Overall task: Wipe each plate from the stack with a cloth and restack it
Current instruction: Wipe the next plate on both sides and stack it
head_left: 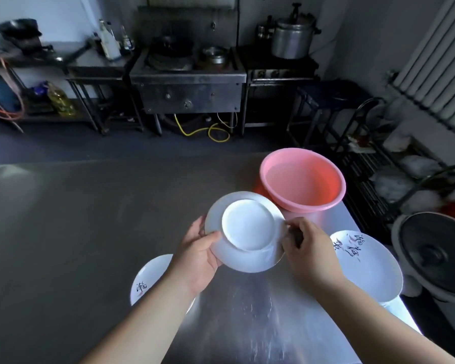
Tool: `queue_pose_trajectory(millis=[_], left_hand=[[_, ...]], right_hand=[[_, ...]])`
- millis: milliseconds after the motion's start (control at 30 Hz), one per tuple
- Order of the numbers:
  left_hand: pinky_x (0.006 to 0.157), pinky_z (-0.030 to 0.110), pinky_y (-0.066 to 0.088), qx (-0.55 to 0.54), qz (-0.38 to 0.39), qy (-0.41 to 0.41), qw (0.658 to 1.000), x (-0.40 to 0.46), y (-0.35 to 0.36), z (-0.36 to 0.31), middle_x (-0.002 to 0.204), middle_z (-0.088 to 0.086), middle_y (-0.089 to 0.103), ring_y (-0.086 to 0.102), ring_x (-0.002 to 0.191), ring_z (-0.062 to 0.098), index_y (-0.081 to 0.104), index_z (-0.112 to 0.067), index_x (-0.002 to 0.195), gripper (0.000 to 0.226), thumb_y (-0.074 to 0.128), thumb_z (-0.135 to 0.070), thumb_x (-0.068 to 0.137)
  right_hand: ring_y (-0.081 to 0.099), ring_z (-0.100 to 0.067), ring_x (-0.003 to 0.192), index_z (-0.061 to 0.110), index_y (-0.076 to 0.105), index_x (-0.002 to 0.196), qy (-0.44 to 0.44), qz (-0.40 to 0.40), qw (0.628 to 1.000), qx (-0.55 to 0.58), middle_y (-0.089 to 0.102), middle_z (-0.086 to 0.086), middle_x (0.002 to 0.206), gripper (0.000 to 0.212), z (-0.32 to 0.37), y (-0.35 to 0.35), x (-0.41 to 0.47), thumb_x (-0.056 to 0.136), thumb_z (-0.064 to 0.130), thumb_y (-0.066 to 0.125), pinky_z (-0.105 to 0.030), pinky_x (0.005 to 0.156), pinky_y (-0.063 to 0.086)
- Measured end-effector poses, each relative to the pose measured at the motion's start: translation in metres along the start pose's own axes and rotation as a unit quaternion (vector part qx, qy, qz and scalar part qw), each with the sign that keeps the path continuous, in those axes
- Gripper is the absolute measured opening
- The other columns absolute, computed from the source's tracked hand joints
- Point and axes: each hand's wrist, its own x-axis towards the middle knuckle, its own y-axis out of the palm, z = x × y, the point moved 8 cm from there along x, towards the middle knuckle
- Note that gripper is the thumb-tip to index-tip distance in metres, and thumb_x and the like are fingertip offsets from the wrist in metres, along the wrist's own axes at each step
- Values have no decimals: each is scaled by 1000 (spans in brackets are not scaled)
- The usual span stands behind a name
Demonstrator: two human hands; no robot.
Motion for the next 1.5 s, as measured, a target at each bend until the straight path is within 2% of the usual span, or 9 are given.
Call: queue_pose_trajectory(millis=[100, 300, 433, 533, 667, 833, 1000, 1200, 1500], left_hand=[[98, 49, 55, 9, 39, 10, 999, -5, 14, -13, 136, 12, 69, 67, 124, 33, 59, -18, 142, 52, 57, 4, 95], [85, 44, 62, -3, 64, 61, 996, -14, 36, -39, 138, 10, 68, 69, 118, 29, 54, -20, 145, 56, 54, 6, 95], [81, 41, 62, 13, 85, 74, 994, -27, 65, -40, 136, 13, 69, 70, 117, 29, 54, -18, 144, 53, 45, 9, 99], [90, 39, 62, 3, 90, 91, 992, -33, 85, -39, 137, 13, 68, 68, 124, 29, 53, -17, 146, 56, 50, 8, 96], [97, 41, 59, 0, 85, 119, 989, -33, 103, -45, 139, 15, 67, 64, 129, 33, 54, -16, 146, 59, 58, 2, 90], [106, 57, 49, -4, 52, 130, 990, -30, 112, -36, 139, 18, 66, 64, 128, 39, 54, -17, 146, 61, 62, -3, 87], [106, 58, 50, 13, 55, 131, 990, -34, 134, -26, 140, 17, 66, 63, 128, 41, 52, -17, 147, 63, 61, -4, 86], [108, 58, 48, -17, 51, 157, 986, -29, 151, -40, 140, 20, 65, 61, 131, 41, 52, -16, 148, 62, 58, 2, 89], [101, 54, 54, -1, 73, 158, 985, -30, 182, -43, 141, 17, 65, 62, 130, 39, 51, -16, 149, 59, 55, 3, 92]], right_hand=[[56, -9, 90, 23, 70, 115, -11, -93, 995, 16, 63, 9, 105, 26, 14, -18, 7, 94, 9, 62, -24, 78, 41], [46, 6, 118, 5, 61, 141, -152, -177, 968, 96, 58, -5, 131, 48, 67, -46, 25, 96, 4, 47, -7, 106, 33], [40, 4, 139, 0, 51, 149, -325, -54, 939, 102, 49, 0, 148, 50, 118, -39, 32, 100, 1, 45, -20, 116, 34], [31, -26, 155, 2, 42, 157, -416, 27, 908, -32, 35, -8, 167, 52, 127, -19, 27, 109, 21, 42, -39, 126, 27], [0, -34, 163, 8, 22, 166, -418, 68, 899, -111, 7, -3, 177, 68, 103, -17, 12, 111, 47, 32, -55, 129, 17], [-1, -38, 162, 13, 18, 168, -483, 88, 855, -164, 9, 1, 177, 76, 73, -26, -15, 108, 61, 27, -59, 128, 15], [-5, -36, 162, 3, 25, 164, -425, 32, 881, -206, 15, -8, 175, 83, 72, -51, 37, 107, 63, 23, -57, 130, 6], [18, -34, 161, 0, 36, 160, -504, 22, 856, -118, 27, -13, 171, 81, 61, -65, -3, 106, 61, 34, -55, 126, 28], [14, -34, 161, -2, 39, 158, -449, -17, 888, -98, 29, -14, 170, 78, 55, -98, 38, 107, 58, 37, -50, 130, 18]])
